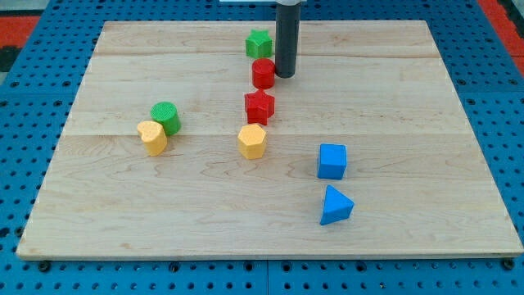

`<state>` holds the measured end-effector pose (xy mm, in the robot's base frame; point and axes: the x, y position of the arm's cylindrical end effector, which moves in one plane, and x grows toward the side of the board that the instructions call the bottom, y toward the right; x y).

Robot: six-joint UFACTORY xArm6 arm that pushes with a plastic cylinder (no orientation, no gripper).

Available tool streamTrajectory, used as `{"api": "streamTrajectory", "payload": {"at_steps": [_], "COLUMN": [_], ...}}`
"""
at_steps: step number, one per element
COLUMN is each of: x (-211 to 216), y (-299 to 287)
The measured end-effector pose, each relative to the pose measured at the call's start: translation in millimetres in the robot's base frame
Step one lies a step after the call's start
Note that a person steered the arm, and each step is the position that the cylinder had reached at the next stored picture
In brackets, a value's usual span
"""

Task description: Push the green circle left a bit

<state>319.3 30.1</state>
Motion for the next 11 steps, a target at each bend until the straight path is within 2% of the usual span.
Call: {"api": "streamTrajectory", "payload": {"at_steps": [1, 2, 3, 4, 7, 8, 10, 11], "x": [-0.2, 20.4, 83.5, 133.0, 212.6, 200.4, 124.9, 123.2], "y": [-8.7, 60.9, 73.9, 48.5, -60.0, -114.6, -124.2, -124.6]}}
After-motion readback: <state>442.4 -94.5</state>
